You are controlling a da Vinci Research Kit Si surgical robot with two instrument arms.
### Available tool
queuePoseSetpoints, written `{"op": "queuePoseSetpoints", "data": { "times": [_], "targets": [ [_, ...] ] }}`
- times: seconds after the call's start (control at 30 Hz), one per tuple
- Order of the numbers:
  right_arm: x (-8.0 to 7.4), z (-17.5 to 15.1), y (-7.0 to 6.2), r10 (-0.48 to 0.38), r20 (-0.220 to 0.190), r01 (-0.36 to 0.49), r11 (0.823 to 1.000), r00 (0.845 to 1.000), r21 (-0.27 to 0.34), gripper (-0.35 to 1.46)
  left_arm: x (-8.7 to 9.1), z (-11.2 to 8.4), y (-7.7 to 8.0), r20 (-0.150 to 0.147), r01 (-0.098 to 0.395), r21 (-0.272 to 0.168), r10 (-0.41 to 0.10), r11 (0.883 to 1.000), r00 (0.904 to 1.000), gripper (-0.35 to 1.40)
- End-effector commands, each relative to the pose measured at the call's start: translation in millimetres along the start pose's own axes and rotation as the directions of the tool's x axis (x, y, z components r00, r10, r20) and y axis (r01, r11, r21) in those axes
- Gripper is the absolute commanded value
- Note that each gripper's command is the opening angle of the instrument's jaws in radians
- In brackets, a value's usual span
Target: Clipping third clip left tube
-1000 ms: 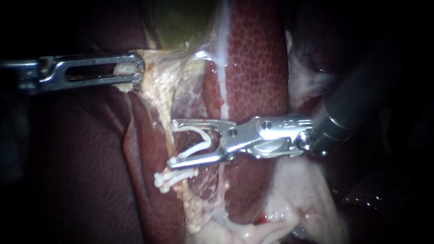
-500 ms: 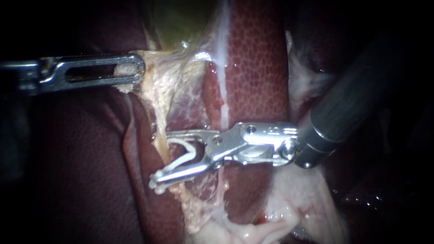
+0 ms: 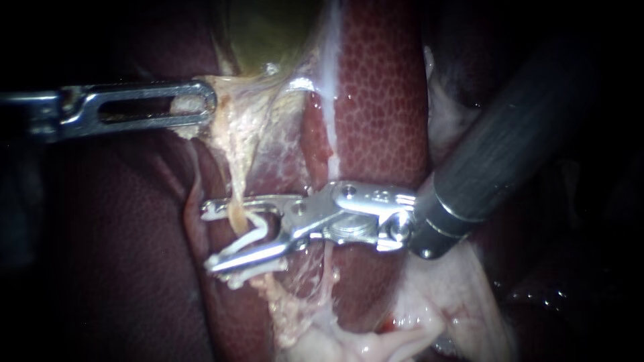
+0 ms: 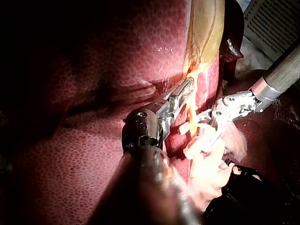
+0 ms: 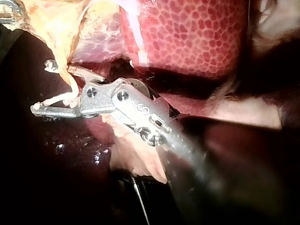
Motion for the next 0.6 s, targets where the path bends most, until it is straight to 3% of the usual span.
{"op": "queuePoseSetpoints", "data": {
  "times": [0.03,0.6],
  "targets": [
    [0.0,-0.1,0.1,0.005,-0.003,-0.005,1.000,1.000,0.000,0.60,0.0,0.0,0.0,0.000,0.000,0.000,0.000,1.000,1.0000,-0.21],
    [-0.6,-1.3,0.9,0.023,-0.004,-0.023,1.000,1.000,0.000,0.44,0.0,0.0,-0.1,0.000,0.000,-0.001,0.000,1.000,1.0000,-0.21]
  ]
}}
